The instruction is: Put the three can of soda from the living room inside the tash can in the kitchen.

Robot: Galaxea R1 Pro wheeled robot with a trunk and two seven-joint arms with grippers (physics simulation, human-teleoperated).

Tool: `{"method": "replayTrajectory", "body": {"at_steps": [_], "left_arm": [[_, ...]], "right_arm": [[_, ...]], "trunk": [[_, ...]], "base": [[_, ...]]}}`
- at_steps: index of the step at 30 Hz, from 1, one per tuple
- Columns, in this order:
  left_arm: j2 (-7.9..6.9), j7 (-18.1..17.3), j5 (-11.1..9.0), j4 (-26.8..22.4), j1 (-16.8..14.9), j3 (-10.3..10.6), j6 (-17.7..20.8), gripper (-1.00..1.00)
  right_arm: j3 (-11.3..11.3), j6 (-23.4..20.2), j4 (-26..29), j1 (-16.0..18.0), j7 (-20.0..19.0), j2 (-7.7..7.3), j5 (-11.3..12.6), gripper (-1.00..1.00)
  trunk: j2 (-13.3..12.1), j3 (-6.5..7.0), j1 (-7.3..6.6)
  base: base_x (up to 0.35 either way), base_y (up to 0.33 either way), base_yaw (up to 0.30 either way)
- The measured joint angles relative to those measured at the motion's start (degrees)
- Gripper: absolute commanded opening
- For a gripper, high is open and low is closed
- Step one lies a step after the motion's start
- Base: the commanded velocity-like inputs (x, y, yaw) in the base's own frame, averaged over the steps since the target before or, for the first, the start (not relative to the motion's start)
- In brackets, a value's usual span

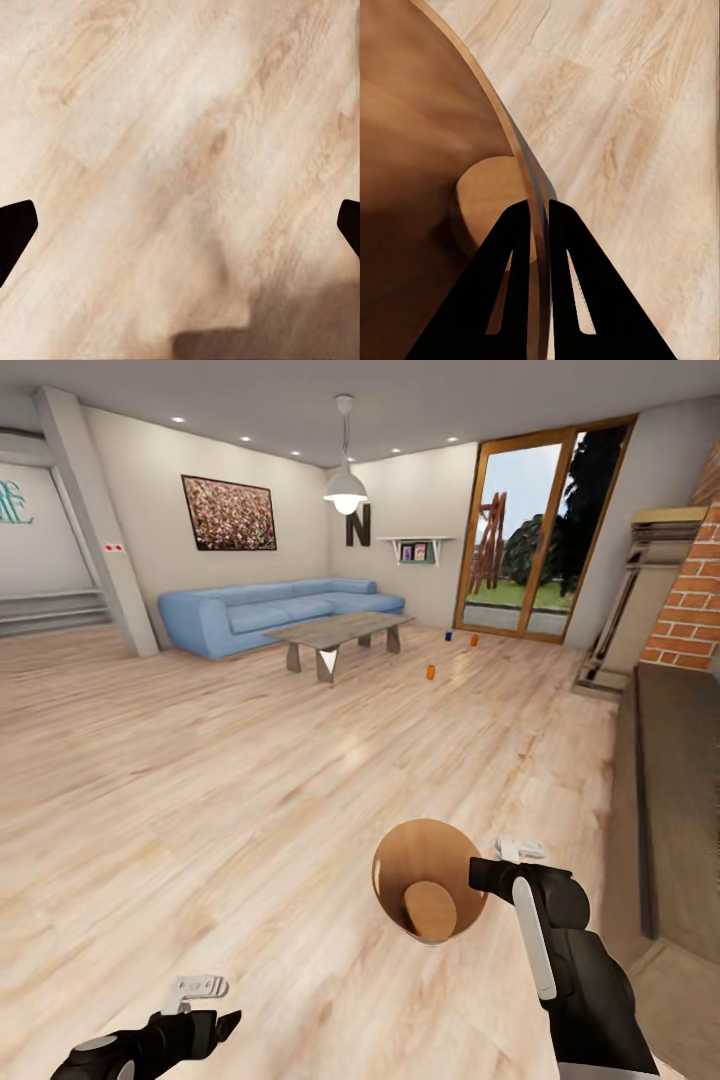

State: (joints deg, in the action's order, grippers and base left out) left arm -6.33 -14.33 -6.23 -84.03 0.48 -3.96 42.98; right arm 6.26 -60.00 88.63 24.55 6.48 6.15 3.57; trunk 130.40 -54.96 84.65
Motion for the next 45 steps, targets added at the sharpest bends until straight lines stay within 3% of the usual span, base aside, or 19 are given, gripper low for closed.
{"method": "replayTrajectory", "body": {"at_steps": [26,45], "left_arm": [[0.0,0.0,-0.08,0.0,-0.03,0.0,0.0,1.0],[0.0,-0.08,-0.3,0.0,-0.01,0.0,0.06,1.0]], "right_arm": [[-0.02,0.0,0.0,0.02,-0.03,0.0,0.0,-1.0],[-0.02,0.0,-0.03,0.0,0.0,0.0,-0.09,-1.0]], "trunk": [[0.0,0.0,0.0],[0.0,0.0,0.0]], "base": [[0.332,0.092,-0.221],[0.337,0.007,-0.211]]}}
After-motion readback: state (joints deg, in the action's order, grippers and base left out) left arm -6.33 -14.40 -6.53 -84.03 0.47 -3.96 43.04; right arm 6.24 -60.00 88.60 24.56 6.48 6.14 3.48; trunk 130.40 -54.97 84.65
